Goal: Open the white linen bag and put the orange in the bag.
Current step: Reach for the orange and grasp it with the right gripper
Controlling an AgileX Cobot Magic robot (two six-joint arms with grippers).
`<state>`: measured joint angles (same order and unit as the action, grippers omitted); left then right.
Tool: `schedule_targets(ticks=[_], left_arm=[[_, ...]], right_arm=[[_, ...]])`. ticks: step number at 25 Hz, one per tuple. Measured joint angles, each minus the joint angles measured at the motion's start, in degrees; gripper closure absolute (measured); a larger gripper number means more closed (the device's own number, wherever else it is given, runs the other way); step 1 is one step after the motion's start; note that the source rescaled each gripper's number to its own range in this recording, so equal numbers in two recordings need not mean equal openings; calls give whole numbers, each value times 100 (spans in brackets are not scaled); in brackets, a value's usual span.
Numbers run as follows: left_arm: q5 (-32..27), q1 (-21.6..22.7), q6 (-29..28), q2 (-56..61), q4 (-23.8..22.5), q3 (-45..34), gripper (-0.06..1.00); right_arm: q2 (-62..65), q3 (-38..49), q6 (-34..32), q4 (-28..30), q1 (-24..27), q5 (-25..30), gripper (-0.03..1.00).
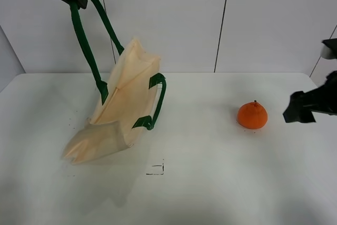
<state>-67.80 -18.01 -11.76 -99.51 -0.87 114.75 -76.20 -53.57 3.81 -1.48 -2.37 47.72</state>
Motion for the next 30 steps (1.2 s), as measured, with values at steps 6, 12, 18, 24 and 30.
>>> schedule_targets(ticks=[6,12,18,24,30], left_arm=[[0,0,0,0,11,4,94],[0,0,0,0,11,4,94],[0,0,0,0,17,4,94],[0,0,0,0,17,4,94],[0,0,0,0,17,4,94]], right_arm=[[-2266,-1784,126,-350,0,185,-3],[-3631,-2782,151,-402,0,431,-3],[-4289,-2849,151,-416,0,-284,-3],[-4602,-2863,151,-422,0,-473,-3],[-4634,-2882,190,-464,0,-342,58]])
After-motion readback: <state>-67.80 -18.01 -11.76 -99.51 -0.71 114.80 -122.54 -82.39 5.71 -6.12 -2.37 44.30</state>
